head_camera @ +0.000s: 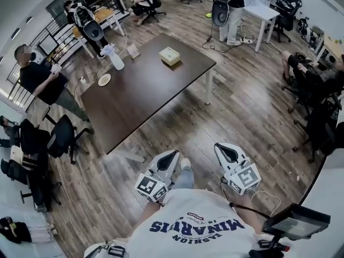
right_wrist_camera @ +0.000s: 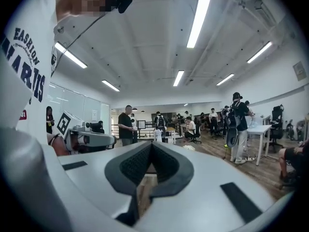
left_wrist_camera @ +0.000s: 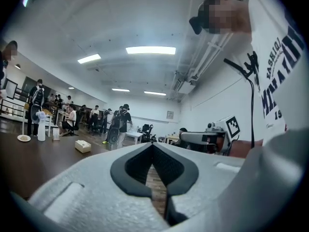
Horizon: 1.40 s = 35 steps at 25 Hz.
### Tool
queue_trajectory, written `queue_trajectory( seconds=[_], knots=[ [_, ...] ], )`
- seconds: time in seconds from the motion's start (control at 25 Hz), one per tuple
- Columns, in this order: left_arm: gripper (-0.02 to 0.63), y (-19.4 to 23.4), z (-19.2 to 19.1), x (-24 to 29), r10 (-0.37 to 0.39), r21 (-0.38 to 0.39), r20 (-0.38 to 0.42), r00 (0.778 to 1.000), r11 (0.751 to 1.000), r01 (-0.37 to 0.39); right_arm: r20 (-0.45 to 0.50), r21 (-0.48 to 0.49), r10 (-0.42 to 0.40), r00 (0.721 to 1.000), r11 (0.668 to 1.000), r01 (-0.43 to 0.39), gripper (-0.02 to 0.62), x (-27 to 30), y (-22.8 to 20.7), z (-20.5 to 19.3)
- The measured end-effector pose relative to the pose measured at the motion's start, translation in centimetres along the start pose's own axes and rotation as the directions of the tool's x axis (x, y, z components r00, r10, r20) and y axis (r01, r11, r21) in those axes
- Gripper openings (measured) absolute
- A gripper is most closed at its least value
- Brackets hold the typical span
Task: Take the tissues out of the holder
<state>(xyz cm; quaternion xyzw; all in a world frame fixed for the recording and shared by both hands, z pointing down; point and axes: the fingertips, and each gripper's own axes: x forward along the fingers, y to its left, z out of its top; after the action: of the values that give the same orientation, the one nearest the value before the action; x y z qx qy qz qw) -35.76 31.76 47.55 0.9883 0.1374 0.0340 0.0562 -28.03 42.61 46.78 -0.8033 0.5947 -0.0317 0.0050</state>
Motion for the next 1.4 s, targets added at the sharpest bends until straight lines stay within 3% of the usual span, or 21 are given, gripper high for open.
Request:
queue_trajectory(
  seconds=[0.2, 0.44, 0.68, 0.88, 1.08, 1.4],
  knots=[
    [0.005, 5.3, 0.6, 3.9, -0.047, -0.016, 0.006, 0.999, 0.999, 0.047, -0.12, 0.073, -0.047, 0.992, 0.996, 0.056, 0.008, 5.4, -3.5, -1.8],
    [0.005, 14.0, 2.3, 7.4, -0.091, -0.04, 0.031, 0.995, 0.995, 0.092, -0.137, 0.233, -0.032, 0.99, 0.97, 0.063, 0.008, 13.4, -7.4, -1.4],
    [0.005, 21.3, 3.0, 9.2, -0.103, -0.035, 0.052, 0.993, 0.994, 0.105, -0.098, 0.242, 0.014, 0.995, 0.97, 0.011, 0.008, 19.9, -7.8, 0.6],
    [0.005, 24.9, 3.6, 10.0, -0.076, -0.074, 0.059, 0.995, 0.994, 0.081, -0.086, 0.248, -0.033, 0.996, 0.967, 0.054, 0.009, 23.2, -9.6, 1.9],
    [0.005, 27.4, 3.4, 11.7, -0.065, -0.064, 0.057, 0.996, 0.996, 0.068, -0.057, 0.236, -0.042, 0.997, 0.97, 0.055, 0.023, 26.3, -12.7, 1.8],
    [0.005, 33.0, 3.4, 17.4, 0.034, -0.075, 0.038, 0.999, 0.997, -0.031, -0.049, 0.225, 0.025, 0.999, 0.974, -0.013, 0.041, 34.2, -19.5, 1.3]
  ],
)
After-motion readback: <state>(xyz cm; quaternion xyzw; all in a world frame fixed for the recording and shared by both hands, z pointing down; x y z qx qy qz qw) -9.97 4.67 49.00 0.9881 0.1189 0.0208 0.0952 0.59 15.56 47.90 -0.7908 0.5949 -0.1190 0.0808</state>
